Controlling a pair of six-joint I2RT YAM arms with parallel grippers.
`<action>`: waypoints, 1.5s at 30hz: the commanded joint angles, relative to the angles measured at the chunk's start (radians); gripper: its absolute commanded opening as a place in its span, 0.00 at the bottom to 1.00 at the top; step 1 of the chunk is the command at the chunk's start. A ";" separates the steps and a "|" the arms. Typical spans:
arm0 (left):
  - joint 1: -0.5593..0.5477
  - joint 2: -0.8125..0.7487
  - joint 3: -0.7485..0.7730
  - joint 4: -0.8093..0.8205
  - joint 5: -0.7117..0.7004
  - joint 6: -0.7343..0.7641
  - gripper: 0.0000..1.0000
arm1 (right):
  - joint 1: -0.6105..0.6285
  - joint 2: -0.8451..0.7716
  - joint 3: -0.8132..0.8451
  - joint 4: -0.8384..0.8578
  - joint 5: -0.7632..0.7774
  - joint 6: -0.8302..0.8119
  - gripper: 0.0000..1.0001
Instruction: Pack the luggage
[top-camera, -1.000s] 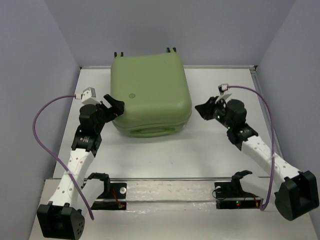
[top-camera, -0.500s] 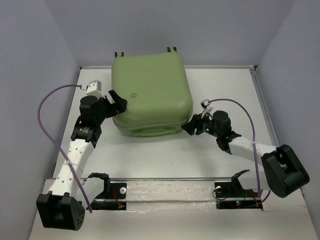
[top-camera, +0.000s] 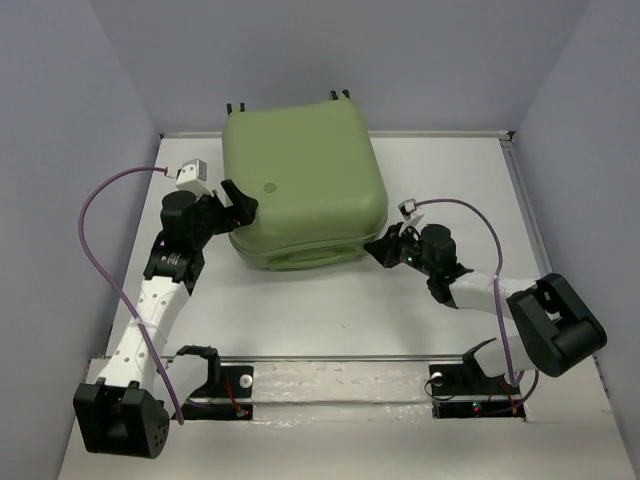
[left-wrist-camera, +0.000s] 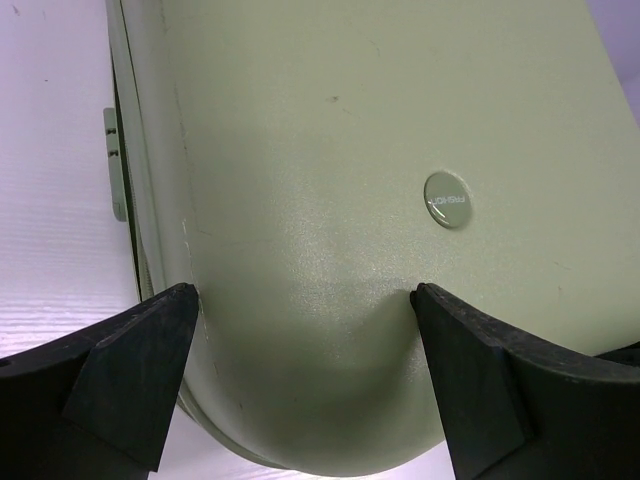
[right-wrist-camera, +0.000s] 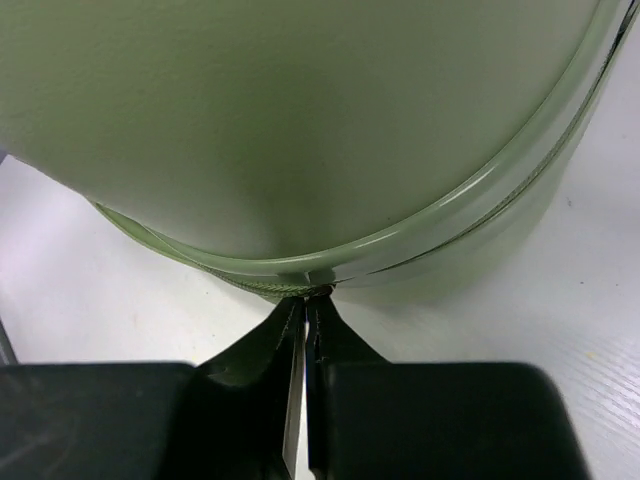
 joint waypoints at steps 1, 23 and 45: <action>-0.061 0.021 -0.039 -0.036 0.167 -0.018 0.99 | 0.069 -0.027 0.003 0.229 0.092 0.012 0.07; -0.317 0.048 -0.074 0.221 0.153 -0.317 0.99 | 0.817 0.311 0.557 -0.255 0.508 0.001 0.07; -0.305 0.013 -0.016 0.075 -0.072 -0.174 0.99 | 0.461 -0.444 0.419 -0.876 0.812 -0.008 0.94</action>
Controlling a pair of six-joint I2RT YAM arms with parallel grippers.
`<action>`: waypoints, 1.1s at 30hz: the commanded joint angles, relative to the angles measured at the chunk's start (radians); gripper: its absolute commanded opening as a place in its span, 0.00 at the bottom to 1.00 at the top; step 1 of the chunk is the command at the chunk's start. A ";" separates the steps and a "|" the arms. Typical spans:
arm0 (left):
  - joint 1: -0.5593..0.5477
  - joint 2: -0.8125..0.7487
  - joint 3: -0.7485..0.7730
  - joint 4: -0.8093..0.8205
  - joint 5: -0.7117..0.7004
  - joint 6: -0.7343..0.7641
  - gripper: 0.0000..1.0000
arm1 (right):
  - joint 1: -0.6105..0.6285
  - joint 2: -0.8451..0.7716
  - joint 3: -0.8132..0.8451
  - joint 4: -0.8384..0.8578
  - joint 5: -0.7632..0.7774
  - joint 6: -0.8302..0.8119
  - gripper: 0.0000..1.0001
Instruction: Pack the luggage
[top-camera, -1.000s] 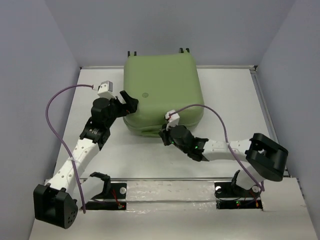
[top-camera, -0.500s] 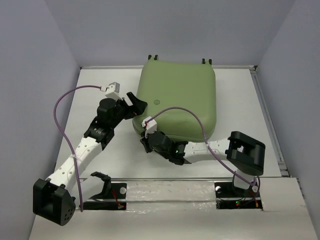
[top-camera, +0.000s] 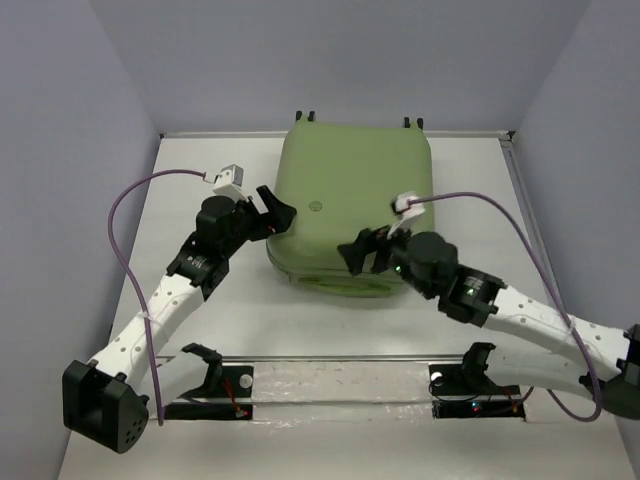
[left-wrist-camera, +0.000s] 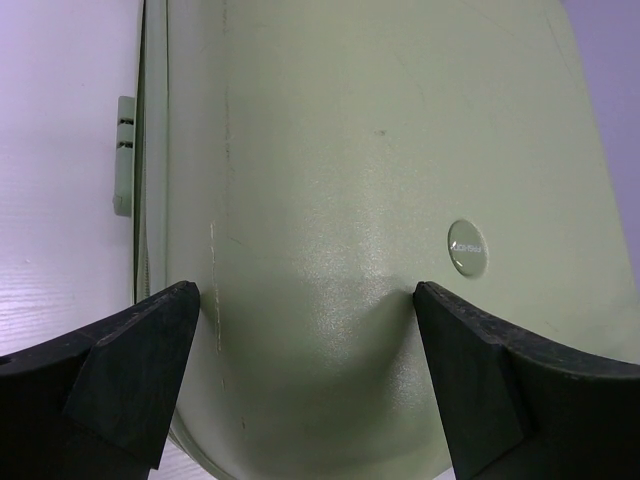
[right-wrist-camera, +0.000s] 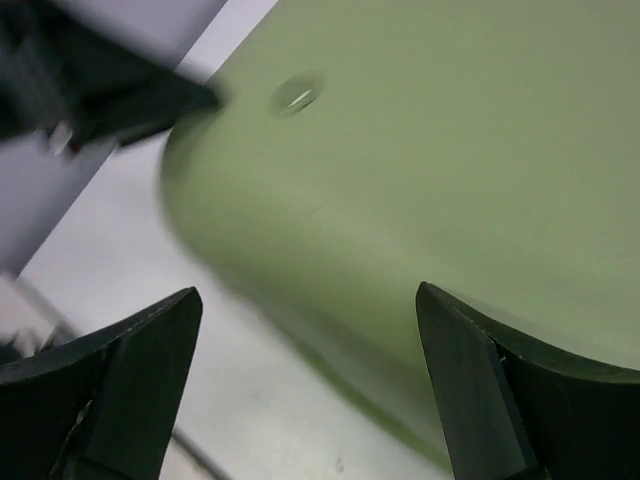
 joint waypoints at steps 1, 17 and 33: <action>-0.010 -0.021 -0.012 0.017 0.044 0.021 0.99 | -0.291 -0.110 0.061 -0.123 0.084 -0.036 0.98; -0.075 -0.032 -0.122 0.069 0.123 0.018 0.99 | -0.948 0.459 0.385 -0.083 -0.710 0.047 1.00; -0.409 -0.018 -0.122 0.140 0.071 -0.074 0.99 | -0.765 1.183 1.262 -0.146 -1.280 0.208 0.98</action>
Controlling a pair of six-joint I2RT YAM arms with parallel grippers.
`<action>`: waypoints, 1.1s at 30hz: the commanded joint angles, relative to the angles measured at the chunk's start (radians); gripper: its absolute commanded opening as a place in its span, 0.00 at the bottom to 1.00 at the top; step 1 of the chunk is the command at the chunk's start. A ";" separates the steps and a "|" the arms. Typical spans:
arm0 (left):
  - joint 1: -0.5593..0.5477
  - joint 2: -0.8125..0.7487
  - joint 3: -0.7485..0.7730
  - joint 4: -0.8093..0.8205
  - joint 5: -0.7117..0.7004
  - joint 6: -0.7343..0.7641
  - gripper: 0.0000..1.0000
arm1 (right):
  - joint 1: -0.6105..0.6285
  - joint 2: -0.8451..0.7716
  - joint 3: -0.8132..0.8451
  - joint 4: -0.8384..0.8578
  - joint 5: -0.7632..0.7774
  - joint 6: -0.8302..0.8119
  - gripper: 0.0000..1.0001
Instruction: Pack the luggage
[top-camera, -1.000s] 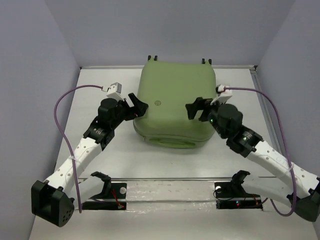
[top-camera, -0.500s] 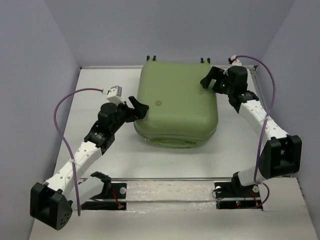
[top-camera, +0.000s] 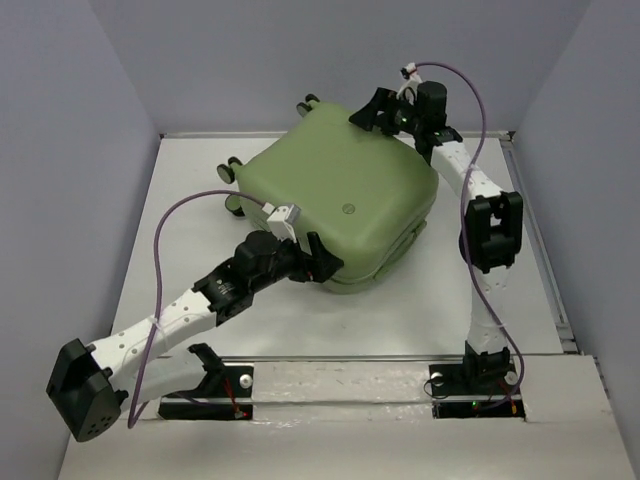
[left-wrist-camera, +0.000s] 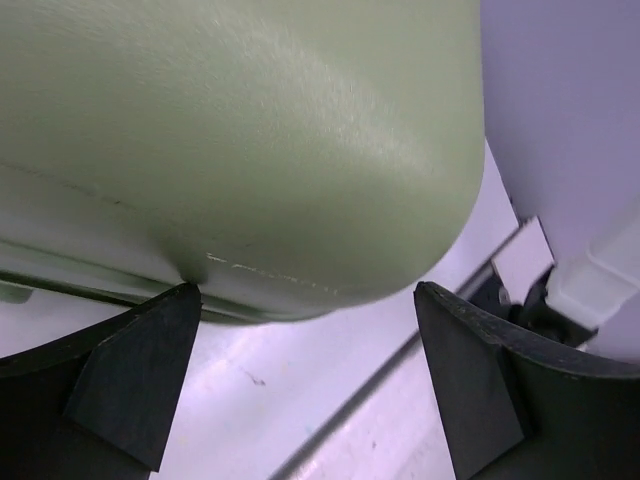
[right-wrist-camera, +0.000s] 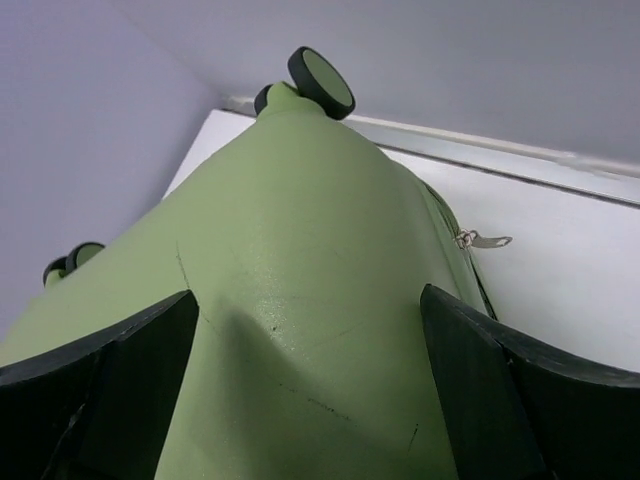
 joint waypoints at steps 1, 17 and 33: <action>-0.057 0.033 0.017 0.051 0.084 -0.035 0.99 | 0.188 0.095 0.220 -0.203 -0.349 0.140 0.98; -0.058 0.085 0.148 0.059 -0.066 0.005 0.99 | 0.197 -0.597 -0.292 -0.032 -0.069 -0.170 0.89; 0.012 0.061 0.123 0.016 -0.177 0.031 0.99 | 0.197 -1.581 -1.653 0.185 0.382 -0.039 0.37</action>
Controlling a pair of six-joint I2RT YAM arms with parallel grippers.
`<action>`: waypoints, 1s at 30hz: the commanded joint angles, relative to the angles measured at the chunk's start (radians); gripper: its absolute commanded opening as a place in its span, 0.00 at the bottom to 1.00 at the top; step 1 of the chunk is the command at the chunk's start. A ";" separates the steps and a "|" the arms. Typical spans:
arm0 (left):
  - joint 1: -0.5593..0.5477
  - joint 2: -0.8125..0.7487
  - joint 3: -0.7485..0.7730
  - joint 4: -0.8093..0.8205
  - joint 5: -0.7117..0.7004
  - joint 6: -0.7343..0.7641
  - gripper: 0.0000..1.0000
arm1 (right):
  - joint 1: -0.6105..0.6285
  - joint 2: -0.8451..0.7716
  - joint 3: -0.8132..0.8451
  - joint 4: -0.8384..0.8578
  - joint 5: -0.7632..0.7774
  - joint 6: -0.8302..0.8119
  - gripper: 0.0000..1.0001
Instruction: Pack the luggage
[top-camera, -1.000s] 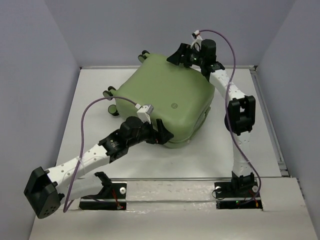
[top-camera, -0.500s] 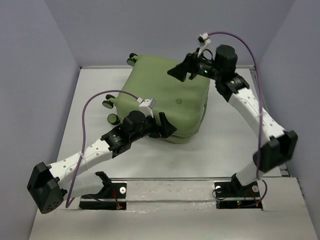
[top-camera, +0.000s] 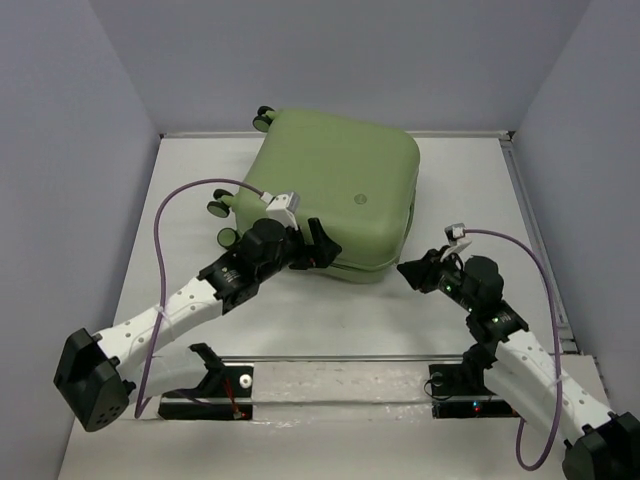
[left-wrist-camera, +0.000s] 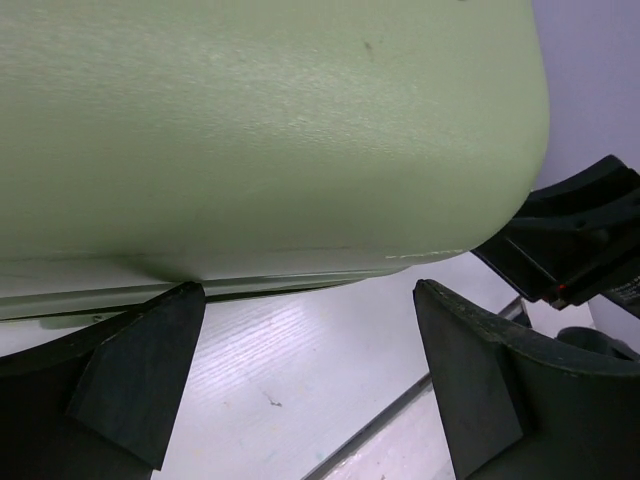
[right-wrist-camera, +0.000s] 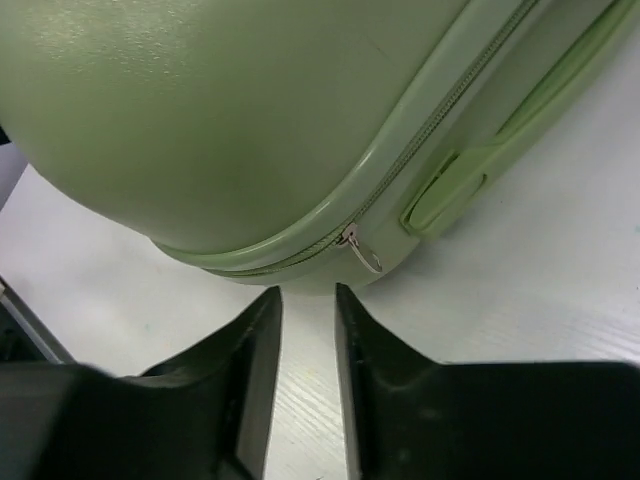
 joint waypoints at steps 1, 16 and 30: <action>0.045 -0.049 0.018 0.094 -0.093 0.042 0.99 | -0.001 -0.001 0.002 0.056 0.127 0.011 0.40; -0.126 -0.074 0.017 -0.018 -0.032 0.124 0.99 | 0.122 0.467 0.220 0.290 -0.107 -0.090 0.43; -0.128 0.018 0.035 0.072 -0.066 0.085 0.99 | 0.148 0.406 0.117 0.211 0.114 -0.125 0.41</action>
